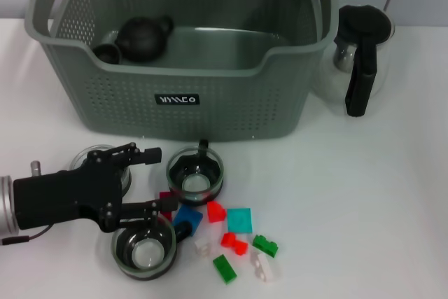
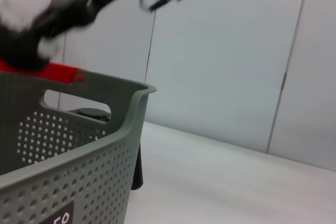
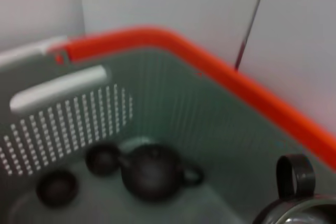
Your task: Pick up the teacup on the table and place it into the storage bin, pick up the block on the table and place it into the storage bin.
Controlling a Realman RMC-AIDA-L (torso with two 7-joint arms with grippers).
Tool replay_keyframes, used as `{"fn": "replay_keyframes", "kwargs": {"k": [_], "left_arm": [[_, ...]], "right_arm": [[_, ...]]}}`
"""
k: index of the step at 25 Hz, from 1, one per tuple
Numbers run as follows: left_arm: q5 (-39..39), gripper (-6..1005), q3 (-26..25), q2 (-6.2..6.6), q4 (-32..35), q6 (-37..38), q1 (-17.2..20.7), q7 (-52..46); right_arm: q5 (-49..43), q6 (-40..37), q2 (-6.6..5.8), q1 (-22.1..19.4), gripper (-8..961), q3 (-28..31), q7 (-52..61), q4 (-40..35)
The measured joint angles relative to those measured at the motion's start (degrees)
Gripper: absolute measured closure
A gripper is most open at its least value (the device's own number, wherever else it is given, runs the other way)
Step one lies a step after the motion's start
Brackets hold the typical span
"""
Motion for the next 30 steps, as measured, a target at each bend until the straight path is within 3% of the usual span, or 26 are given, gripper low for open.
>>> {"fn": "replay_keyframes", "kwargs": {"k": [2, 9, 16, 30], "left_arm": [[-0.03, 141, -0.14, -0.21, 0.00, -0.19, 0.00, 0.00], [-0.08, 141, -0.98, -0.60, 0.26, -0.46, -0.09, 0.00], [-0.08, 141, -1.27, -0.58, 0.52, 0.00, -0.09, 0.00], [-0.01, 141, -1.32, -0.57, 0.78, 0.00, 0.09, 0.00]], "right_arm": [[-0.56, 3.04, -0.40, 2.80, 893, -0.18, -0.34, 6.09], [-2.61, 6.48, 0.77, 5.54, 896, -0.96, 0.23, 10.92], [-2.82, 10.95, 1.39, 5.51, 886, -3.33, 0.26, 16.63], [-2.73, 11.91, 1.48, 4.49, 863, -3.52, -0.44, 18.73]]}}
